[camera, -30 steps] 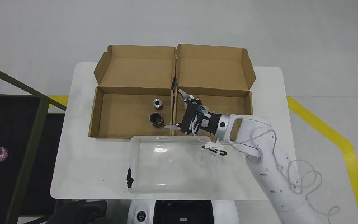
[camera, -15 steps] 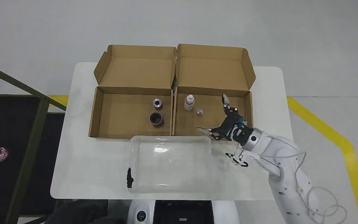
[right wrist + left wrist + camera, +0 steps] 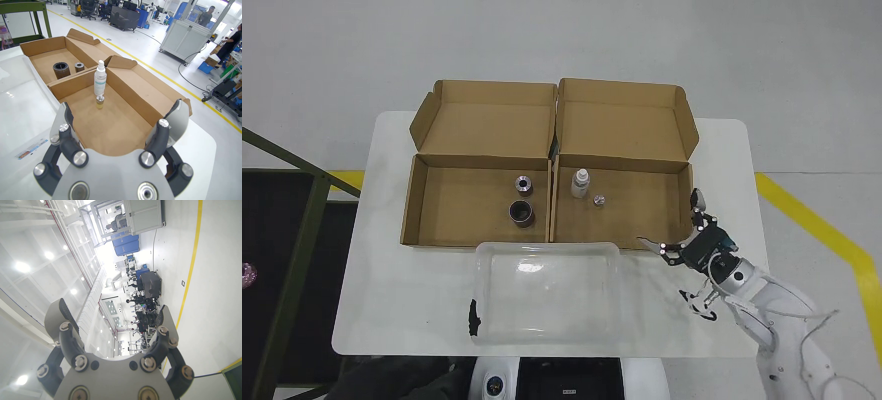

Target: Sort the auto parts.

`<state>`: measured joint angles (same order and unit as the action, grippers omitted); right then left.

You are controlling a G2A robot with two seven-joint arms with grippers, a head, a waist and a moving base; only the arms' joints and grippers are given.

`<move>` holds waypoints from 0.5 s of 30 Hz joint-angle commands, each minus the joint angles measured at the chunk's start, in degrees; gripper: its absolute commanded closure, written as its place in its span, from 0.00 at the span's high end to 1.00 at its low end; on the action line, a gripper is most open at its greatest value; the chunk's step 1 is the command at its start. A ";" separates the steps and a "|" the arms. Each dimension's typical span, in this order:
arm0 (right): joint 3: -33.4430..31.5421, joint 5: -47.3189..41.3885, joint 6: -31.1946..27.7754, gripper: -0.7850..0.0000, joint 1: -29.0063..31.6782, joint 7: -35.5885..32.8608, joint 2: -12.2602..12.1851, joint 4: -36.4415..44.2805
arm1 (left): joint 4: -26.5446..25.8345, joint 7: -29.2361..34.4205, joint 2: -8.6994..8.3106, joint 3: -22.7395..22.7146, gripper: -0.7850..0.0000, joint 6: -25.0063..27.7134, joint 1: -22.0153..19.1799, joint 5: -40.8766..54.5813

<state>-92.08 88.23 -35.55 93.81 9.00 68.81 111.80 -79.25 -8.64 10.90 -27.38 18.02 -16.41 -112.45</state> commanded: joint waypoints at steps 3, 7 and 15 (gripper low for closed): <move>-1.82 -0.21 1.28 1.00 1.62 1.23 -0.21 0.22 | 0.00 0.00 0.00 0.00 1.00 0.00 0.00 0.00; -3.21 -1.10 2.10 1.00 2.59 2.33 -0.39 0.53 | 0.00 0.00 0.00 0.00 1.00 0.00 0.00 0.00; -5.82 -1.75 1.27 1.00 3.60 3.76 -0.89 -0.10 | 0.00 0.00 0.00 0.00 1.00 0.00 0.00 0.00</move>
<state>-97.78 86.50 -34.14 97.37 12.69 67.96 111.76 -79.25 -8.64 10.90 -27.38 18.02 -16.41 -112.45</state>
